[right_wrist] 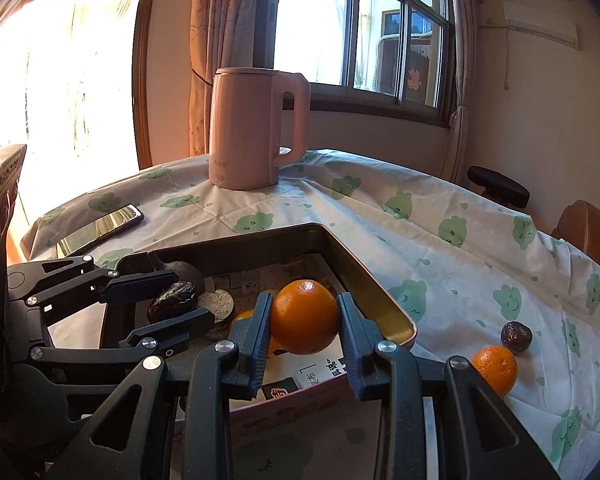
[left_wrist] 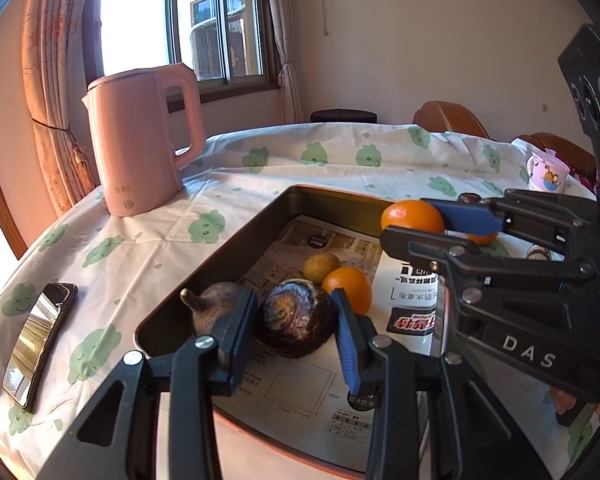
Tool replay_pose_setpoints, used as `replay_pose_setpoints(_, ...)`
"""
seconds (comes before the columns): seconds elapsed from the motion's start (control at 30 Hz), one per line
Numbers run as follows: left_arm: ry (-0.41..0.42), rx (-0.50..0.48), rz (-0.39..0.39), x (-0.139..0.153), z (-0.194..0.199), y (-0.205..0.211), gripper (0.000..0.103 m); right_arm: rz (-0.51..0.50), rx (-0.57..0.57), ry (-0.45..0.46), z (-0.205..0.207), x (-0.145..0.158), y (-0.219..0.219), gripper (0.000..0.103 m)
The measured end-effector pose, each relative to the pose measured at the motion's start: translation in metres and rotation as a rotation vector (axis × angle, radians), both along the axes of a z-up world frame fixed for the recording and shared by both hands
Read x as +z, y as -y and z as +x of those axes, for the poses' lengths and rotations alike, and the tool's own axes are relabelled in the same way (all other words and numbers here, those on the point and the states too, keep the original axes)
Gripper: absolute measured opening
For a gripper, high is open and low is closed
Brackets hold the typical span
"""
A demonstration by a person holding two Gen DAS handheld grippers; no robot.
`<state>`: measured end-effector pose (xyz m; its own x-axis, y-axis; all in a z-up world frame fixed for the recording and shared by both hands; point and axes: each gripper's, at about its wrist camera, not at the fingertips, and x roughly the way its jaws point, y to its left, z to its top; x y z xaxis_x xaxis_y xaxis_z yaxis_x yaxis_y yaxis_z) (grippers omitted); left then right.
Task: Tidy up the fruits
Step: 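Lower and release the dark fruit into the tin with left gripper while right gripper releases the orange, then move both grippers back toward the cork-topped jar and small brown kiwi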
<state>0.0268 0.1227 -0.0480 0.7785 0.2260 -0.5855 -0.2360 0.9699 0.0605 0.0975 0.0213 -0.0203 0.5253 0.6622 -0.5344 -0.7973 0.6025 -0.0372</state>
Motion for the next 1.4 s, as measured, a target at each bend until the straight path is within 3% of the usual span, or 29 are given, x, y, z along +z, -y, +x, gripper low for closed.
replay_pose_setpoints(0.77,-0.009,0.001,0.019,0.001,0.001,0.001,0.040,-0.061,-0.011,-0.044,0.006,-0.013,-0.008,0.037)
replay_pose_setpoints(1.4,0.022,0.011,0.011,0.007,-0.005,0.001,0.067,-0.018,-0.069,-0.025,0.008,-0.007,0.009,0.053)
